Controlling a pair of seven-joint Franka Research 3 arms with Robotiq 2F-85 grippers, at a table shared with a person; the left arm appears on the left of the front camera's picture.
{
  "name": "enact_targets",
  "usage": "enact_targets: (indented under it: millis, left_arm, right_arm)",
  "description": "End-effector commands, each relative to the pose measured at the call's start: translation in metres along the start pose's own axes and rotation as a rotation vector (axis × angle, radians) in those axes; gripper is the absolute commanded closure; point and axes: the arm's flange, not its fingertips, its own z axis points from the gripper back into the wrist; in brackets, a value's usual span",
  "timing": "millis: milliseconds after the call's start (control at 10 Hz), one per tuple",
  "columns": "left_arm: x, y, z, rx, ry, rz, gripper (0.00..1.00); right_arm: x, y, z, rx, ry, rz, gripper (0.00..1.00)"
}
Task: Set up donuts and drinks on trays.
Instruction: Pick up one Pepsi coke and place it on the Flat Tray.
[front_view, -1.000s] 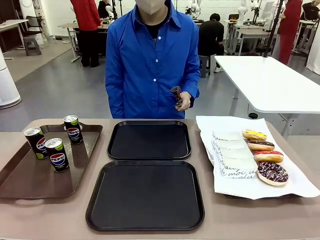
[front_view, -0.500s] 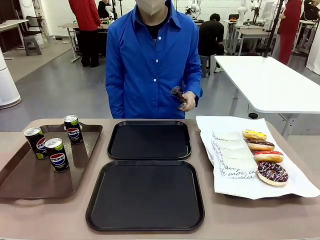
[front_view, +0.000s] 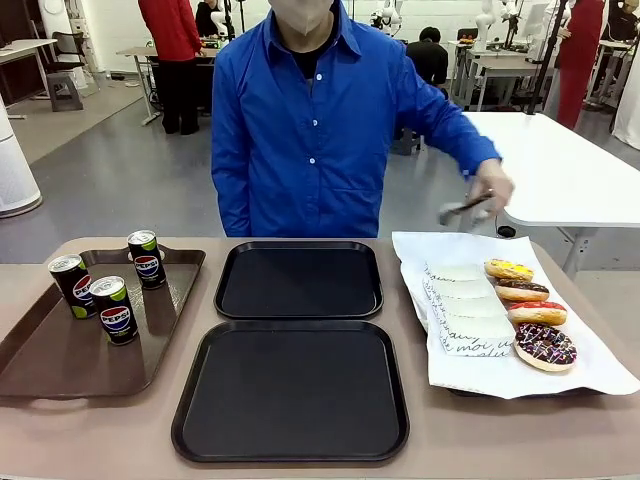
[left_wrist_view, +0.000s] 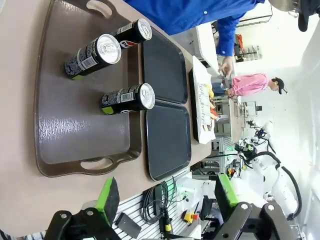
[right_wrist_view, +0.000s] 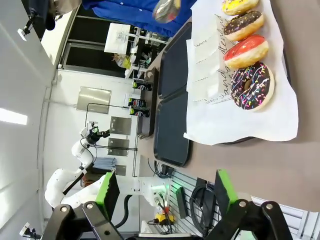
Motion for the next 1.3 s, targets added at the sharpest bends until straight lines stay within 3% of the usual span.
enact_targets:
  millis: [0, 800, 1000, 1200]
  left_arm:
    - [0.002, 0.001, 0.001, -0.017, -0.013, -0.012, 0.00]
    - [0.000, -0.001, -0.001, 0.003, 0.002, 0.000, 0.00]
    - [0.019, -0.055, 0.003, 0.037, 0.028, -0.015, 0.00]
    - [0.036, -0.123, 0.002, 0.253, 0.095, -0.051, 0.00]
  right_arm:
    - [0.001, 0.001, 0.001, 0.015, -0.003, 0.007, 0.00]
    - [0.001, 0.001, 0.001, 0.015, -0.003, 0.007, 0.00]
    - [0.001, 0.001, 0.001, 0.015, -0.003, 0.007, 0.00]
    - [0.001, 0.001, 0.001, 0.015, -0.003, 0.007, 0.00]
